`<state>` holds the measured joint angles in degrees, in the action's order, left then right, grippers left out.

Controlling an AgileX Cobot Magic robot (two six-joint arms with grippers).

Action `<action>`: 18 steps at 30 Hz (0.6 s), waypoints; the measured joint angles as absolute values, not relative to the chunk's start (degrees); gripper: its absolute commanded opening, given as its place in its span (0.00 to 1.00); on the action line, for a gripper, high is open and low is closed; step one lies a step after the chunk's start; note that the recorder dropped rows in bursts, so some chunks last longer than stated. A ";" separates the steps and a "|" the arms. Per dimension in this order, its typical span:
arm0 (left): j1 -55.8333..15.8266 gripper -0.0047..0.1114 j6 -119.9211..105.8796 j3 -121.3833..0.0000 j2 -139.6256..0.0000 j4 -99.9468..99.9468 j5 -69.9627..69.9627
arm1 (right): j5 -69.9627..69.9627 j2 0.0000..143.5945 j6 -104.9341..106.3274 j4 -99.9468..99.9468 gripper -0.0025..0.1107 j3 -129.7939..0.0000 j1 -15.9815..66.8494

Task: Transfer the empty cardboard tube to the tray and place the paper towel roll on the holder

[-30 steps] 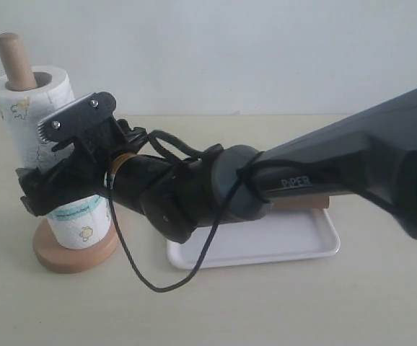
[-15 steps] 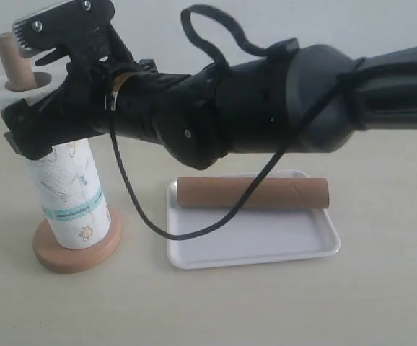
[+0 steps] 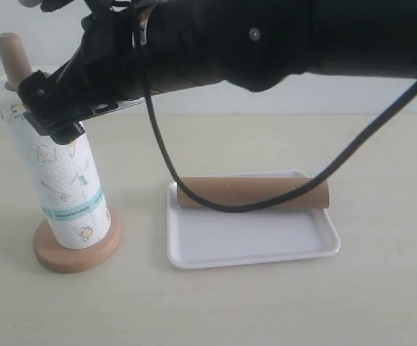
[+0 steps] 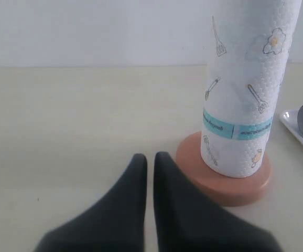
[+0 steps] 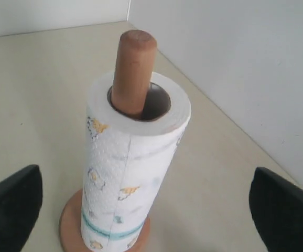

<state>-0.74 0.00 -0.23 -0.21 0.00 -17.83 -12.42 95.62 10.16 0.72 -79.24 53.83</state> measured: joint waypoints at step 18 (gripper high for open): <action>-0.74 0.08 0.00 -0.23 -0.21 0.00 -17.83 | -36.13 88.28 10.47 0.84 0.95 -77.99 53.83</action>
<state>-0.74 0.00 -0.23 -0.21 0.00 -17.83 -36.13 88.28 10.47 0.84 -77.99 53.83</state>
